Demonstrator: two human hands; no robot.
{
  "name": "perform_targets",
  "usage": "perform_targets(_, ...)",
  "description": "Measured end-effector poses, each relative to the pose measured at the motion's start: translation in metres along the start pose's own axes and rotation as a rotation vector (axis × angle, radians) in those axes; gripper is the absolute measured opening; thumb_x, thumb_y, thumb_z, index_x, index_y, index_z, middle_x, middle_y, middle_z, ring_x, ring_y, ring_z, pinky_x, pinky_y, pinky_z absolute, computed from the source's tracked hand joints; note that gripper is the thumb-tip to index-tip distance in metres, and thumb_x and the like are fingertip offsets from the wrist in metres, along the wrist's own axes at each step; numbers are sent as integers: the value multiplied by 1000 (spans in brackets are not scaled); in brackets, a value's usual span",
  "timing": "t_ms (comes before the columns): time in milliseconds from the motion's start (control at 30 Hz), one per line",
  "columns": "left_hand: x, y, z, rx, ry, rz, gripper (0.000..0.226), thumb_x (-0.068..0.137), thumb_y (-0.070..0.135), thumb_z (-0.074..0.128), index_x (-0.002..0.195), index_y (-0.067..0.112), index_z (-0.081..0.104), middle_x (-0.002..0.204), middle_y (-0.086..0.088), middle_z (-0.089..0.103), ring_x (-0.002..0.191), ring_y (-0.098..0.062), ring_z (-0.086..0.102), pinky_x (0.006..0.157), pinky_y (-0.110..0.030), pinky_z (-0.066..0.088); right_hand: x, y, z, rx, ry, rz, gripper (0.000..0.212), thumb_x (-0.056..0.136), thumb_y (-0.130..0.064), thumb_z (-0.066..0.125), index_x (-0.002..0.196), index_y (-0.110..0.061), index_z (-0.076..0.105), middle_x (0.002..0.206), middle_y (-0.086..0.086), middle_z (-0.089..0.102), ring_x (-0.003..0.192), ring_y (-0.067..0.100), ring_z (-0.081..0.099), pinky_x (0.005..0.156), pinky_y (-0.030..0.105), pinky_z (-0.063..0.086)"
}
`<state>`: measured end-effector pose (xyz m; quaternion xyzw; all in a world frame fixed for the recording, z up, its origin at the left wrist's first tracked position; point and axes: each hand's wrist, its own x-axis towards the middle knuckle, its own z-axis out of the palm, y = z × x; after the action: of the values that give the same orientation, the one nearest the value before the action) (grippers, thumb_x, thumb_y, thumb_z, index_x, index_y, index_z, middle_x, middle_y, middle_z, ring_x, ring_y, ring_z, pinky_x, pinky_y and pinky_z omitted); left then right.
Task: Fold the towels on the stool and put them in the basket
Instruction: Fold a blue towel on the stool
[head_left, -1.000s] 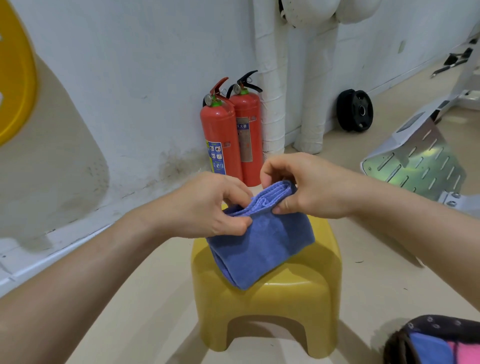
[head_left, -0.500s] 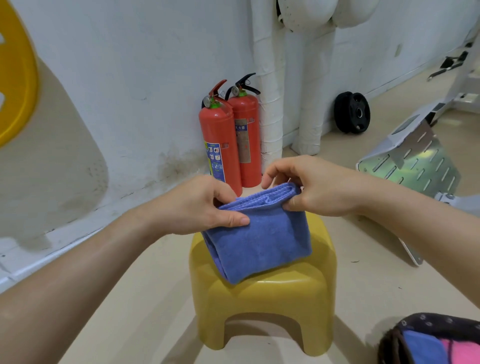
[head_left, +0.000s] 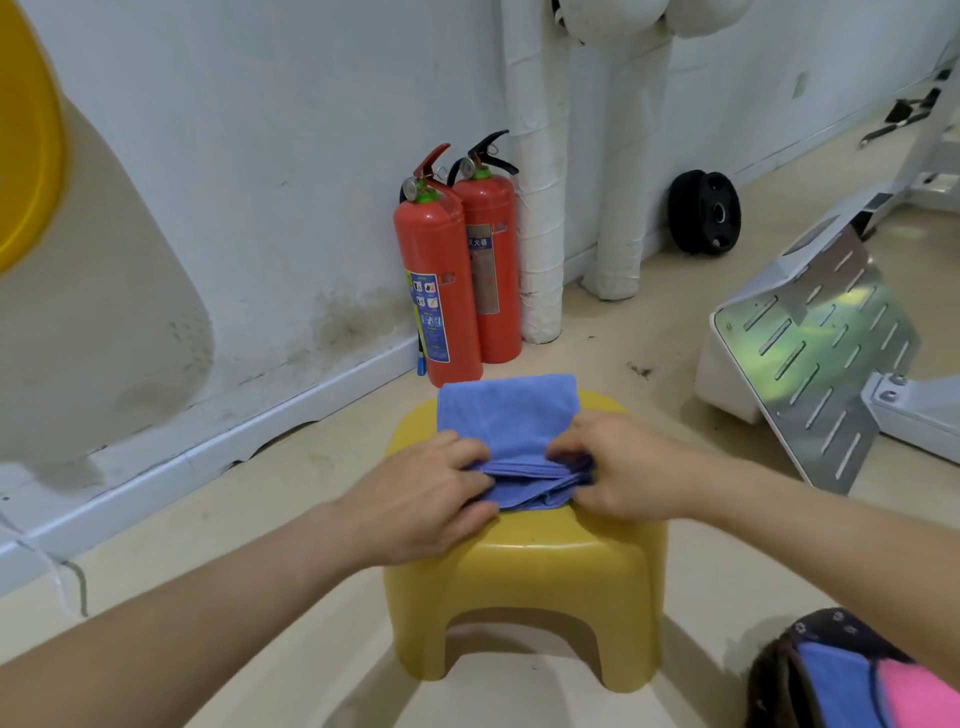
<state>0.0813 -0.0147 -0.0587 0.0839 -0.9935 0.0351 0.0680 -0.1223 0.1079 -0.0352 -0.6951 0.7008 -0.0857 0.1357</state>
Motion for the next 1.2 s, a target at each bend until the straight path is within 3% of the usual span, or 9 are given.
perform_targets(133,4,-5,-11,-129,69,-61,39,95,40,35,90,23,70,105,7,58,86,-15,52,75,-30,45,1,4,-18,288,79,122,44,76,-9,68,120,-17,65,96,-9,62,91,6,60,89,22,50)
perform_targets(267,3,-6,-12,-15,193,35,24,90,30,52,83,21,73,95,4,65,75,-20,57,61,-28,46,-2,2,-17,121,148,20,34,80,-7,64,111,-18,69,92,-13,58,83,3,53,79,11,44)
perform_targets(400,-3,-8,-11,115,135,171,17,85,20,54,84,20,72,96,1,67,73,-23,59,58,-27,46,-9,1,-7,-44,164,-93,25,84,-11,56,104,-22,68,101,-4,59,90,15,55,78,27,45)
perform_targets(500,-9,-7,-8,157,56,226,25,85,13,48,103,21,65,97,1,66,78,-23,61,59,-30,50,-12,-1,7,-147,120,-159,24,89,-14,50,105,-20,67,101,1,57,91,22,54,75,34,44)
perform_targets(667,-10,-3,-9,108,5,169,35,83,18,46,117,23,56,92,5,67,80,-17,62,58,-26,50,-11,0,7,-181,99,-213,24,91,-34,48,93,-22,68,87,-2,58,81,16,52,66,29,38)
perform_targets(867,3,11,-12,41,-6,55,30,86,39,43,89,25,69,89,9,64,86,-15,57,70,-33,49,-3,6,8,205,148,10,10,86,-30,66,83,-24,74,73,-15,65,68,2,57,69,21,46)
perform_targets(933,9,19,-6,3,23,-9,36,88,49,41,95,22,64,99,6,61,92,-16,57,71,-34,51,1,9,16,319,242,114,8,79,-25,74,81,-23,66,70,-12,59,63,4,53,64,20,42)
perform_targets(1100,22,26,2,72,-148,-145,49,94,47,36,139,26,35,128,0,46,113,-23,47,79,-40,50,10,22,25,318,197,268,55,72,-37,76,118,-32,46,112,-3,40,98,13,48,87,26,42)
perform_targets(1200,32,27,0,150,-196,-148,50,92,21,45,139,19,31,123,-4,44,106,-25,46,69,-38,47,5,16,20,39,273,53,55,79,-51,59,128,-30,47,133,-2,37,123,20,40,102,37,38)
